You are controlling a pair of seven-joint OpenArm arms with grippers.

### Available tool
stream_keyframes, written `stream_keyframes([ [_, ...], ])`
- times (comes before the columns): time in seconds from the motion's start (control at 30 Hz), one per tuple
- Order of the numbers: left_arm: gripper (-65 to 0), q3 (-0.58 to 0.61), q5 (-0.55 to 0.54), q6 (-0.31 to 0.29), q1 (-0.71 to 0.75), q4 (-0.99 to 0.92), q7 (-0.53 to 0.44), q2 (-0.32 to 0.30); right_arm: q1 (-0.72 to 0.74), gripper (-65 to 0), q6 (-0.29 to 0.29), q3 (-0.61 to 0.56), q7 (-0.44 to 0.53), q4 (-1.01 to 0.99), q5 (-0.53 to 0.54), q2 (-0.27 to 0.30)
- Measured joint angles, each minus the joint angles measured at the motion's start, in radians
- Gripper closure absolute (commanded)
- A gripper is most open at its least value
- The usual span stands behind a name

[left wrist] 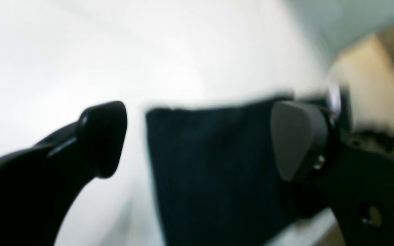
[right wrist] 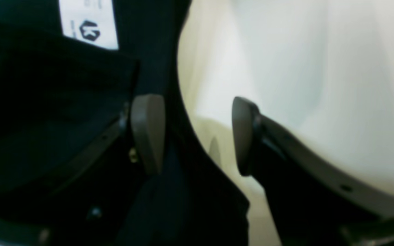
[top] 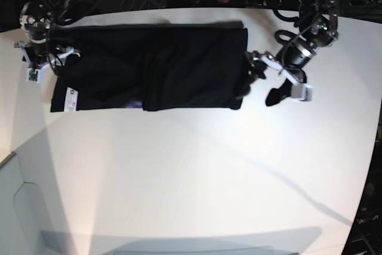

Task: Fold the T-shirt properly
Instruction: 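Lay the folded end down and open the left gripper, withdrawing it, then hold the strip's other end with the right gripper while the left gripper waits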

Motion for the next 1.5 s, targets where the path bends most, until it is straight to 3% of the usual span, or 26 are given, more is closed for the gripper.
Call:
stream_keyframes([
  [0.37,-65.0,0.478,0.720,-0.013,-0.032,-0.021,-0.002,0.166,0.000,-31.9,0.000,-0.003,0.001,0.000,0.000,0.002],
  [0.5,-65.0,0.600,0.799,-0.021,-0.063,-0.093,0.007,0.232,0.001,-31.8,0.000,-0.002,0.001,0.000,0.001,0.002],
  [0.6,-65.0,0.602,0.797,-0.017,-0.082,-0.083,-0.001,0.270,0.001,-31.9,0.000,0.002,0.000,0.000,0.000,0.002],
  [0.7,-65.0,0.593,0.804,-0.007,-0.082,-0.014,-0.005,0.267,0.001,-32.1,0.000,0.002,0.001,0.000,0.000,0.007],
  [0.8,-65.0,0.528,0.783,-0.022,-0.069,0.041,-0.001,0.251,0.001,-32.2,0.000,0.002,0.000,0.000,0.000,0.011],
  [0.9,-65.0,0.365,0.703,-0.022,-0.040,0.098,-0.003,0.237,0.001,-32.2,0.000,-0.003,0.000,-0.002,0.000,0.011],
  [1.13,-65.0,-0.202,0.350,-0.020,0.029,0.122,0.002,0.232,0.026,-32.2,0.000,-0.006,-0.003,-0.003,0.001,0.008],
  [1.27,-65.0,-0.457,0.217,-0.019,0.057,0.107,-0.006,0.229,0.023,-31.9,0.000,-0.024,-0.010,-0.002,-0.004,0.006],
  [1.37,-65.0,-0.562,0.166,-0.023,0.070,0.066,0.007,0.200,0.020,-32.2,0.000,-0.077,-0.009,-0.004,0.002,0.004],
  [1.5,-65.0,-0.613,0.112,-0.023,0.064,-0.011,-0.002,0.142,0.017,-32.3,0.000,-0.107,-0.008,-0.010,0.003,0.006],
])
